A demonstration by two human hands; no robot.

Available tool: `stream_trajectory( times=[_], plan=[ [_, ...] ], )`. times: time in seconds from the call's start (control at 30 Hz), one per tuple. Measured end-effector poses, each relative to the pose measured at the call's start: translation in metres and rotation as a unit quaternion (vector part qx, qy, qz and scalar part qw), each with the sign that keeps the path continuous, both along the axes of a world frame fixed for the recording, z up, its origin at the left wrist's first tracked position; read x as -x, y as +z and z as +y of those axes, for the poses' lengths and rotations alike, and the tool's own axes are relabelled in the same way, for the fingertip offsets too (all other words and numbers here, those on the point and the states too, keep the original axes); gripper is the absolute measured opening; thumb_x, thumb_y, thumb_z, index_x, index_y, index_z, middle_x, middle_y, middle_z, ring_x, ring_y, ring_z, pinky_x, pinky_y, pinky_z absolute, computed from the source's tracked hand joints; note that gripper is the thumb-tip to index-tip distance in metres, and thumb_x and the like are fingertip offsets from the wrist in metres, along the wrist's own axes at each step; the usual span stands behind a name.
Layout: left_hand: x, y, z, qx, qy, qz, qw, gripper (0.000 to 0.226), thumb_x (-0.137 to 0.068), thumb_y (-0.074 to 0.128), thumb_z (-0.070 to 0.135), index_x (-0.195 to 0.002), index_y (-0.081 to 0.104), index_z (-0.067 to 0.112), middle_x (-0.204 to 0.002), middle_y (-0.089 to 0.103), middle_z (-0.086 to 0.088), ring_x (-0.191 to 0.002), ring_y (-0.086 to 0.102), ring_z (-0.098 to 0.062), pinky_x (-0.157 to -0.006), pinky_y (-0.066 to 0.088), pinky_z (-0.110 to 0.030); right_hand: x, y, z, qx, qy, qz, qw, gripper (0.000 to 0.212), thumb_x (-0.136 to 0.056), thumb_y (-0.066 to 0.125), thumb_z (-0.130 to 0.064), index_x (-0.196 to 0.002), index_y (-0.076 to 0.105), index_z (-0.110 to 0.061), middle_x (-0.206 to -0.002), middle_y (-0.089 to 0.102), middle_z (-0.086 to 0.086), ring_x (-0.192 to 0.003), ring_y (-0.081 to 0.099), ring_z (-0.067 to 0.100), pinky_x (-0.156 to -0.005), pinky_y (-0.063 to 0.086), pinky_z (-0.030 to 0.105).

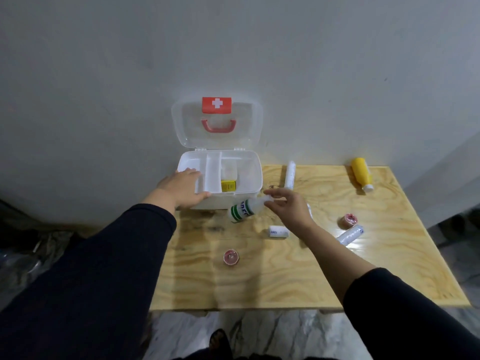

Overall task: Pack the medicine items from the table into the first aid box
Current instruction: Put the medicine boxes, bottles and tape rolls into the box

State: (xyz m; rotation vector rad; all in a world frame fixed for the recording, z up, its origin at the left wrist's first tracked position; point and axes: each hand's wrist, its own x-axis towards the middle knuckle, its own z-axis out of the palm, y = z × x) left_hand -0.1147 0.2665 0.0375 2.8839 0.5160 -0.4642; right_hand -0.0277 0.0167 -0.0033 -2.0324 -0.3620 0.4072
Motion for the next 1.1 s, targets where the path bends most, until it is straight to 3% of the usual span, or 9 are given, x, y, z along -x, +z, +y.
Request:
stream_trajectory(
  times=[0.1, 0.3, 0.43, 0.53, 0.73, 0.87, 1.0, 1.1],
  plan=[
    [0.000, 0.004, -0.004, -0.005, 0.002, 0.009, 1.000, 0.076, -0.092, 0.045, 0.058, -0.152, 0.022, 0.017, -0.161, 0.019, -0.004, -0.146, 0.025, -0.028, -0.114, 0.033, -0.044, -0.007, 0.018, -0.009, -0.015, -0.031, -0.019, 0.999, 0.026, -0.086, 0.065, -0.007, -0.111, 0.069, -0.014, -0.105, 0.071, 0.008, -0.090, 0.068, 0.019, -0.082, 0.056, 0.034],
    [0.000, 0.008, -0.005, -0.005, -0.004, 0.017, 1.000, 0.074, -0.092, 0.044, 0.057, -0.151, 0.024, 0.016, -0.160, 0.024, -0.005, -0.144, 0.030, -0.027, -0.112, 0.035, -0.042, -0.039, 0.063, -0.019, 0.014, -0.053, -0.135, 0.989, 0.022, -0.088, 0.063, -0.008, -0.108, 0.070, -0.011, -0.109, 0.070, 0.002, -0.085, 0.064, 0.012, -0.073, 0.050, 0.013],
    [0.000, 0.010, -0.006, 0.006, -0.003, 0.014, 1.000, 0.065, -0.092, 0.048, 0.055, -0.143, 0.038, 0.016, -0.149, 0.040, -0.007, -0.131, 0.045, -0.029, -0.104, 0.042, -0.042, -0.060, 0.100, -0.004, -0.007, -0.055, -0.175, 0.983, 0.021, -0.087, 0.064, -0.012, -0.107, 0.070, -0.012, -0.102, 0.068, -0.003, -0.087, 0.066, 0.014, -0.086, 0.056, 0.031],
    [0.000, 0.008, -0.004, 0.009, 0.005, 0.007, 1.000, 0.062, -0.090, 0.049, 0.057, -0.135, 0.043, 0.016, -0.134, 0.049, -0.004, -0.115, 0.054, -0.028, -0.092, 0.048, -0.041, -0.069, 0.116, 0.018, -0.026, -0.051, -0.195, 0.979, 0.021, -0.088, 0.064, -0.014, -0.108, 0.070, -0.012, -0.109, 0.070, 0.002, -0.089, 0.067, 0.016, -0.088, 0.057, 0.036],
    [0.002, 0.002, -0.003, 0.015, 0.025, 0.005, 1.000, 0.078, -0.093, 0.044, 0.057, -0.154, 0.017, 0.017, -0.162, 0.016, -0.001, -0.145, 0.026, -0.028, -0.114, 0.031, -0.041, -0.071, 0.105, 0.063, -0.028, -0.026, -0.182, 0.983, 0.023, -0.087, 0.064, -0.012, -0.110, 0.069, -0.009, -0.112, 0.071, 0.006, -0.094, 0.068, 0.023, -0.089, 0.056, 0.039],
    [0.003, 0.003, -0.003, 0.026, 0.015, -0.010, 1.000, 0.079, -0.092, 0.047, 0.056, -0.152, 0.019, 0.014, -0.160, 0.021, -0.004, -0.143, 0.029, -0.028, -0.111, 0.034, -0.040, -0.062, 0.080, 0.086, 0.018, 0.003, -0.193, 0.981, 0.025, -0.087, 0.063, -0.009, -0.111, 0.068, -0.007, -0.114, 0.069, 0.008, -0.096, 0.067, 0.023, -0.086, 0.054, 0.030],
    [0.003, 0.001, -0.002, 0.037, 0.011, -0.029, 0.999, 0.073, -0.091, 0.050, 0.054, -0.148, 0.027, 0.014, -0.154, 0.031, -0.004, -0.140, 0.033, -0.028, -0.108, 0.037, -0.042, -0.055, 0.054, 0.099, 0.066, 0.036, -0.211, 0.975, 0.026, -0.086, 0.061, -0.003, -0.111, 0.067, -0.004, -0.115, 0.068, 0.011, -0.095, 0.065, 0.026, -0.086, 0.051, 0.031],
    [0.004, -0.004, 0.002, 0.038, 0.005, -0.035, 0.999, 0.074, -0.090, 0.048, 0.056, -0.148, 0.027, 0.016, -0.157, 0.028, -0.002, -0.142, 0.030, -0.026, -0.110, 0.035, -0.042, -0.054, 0.039, 0.102, 0.102, 0.048, -0.208, 0.972, 0.028, -0.085, 0.060, -0.002, -0.113, 0.066, -0.005, -0.116, 0.066, 0.010, -0.096, 0.064, 0.026, -0.089, 0.051, 0.033]
  ],
)
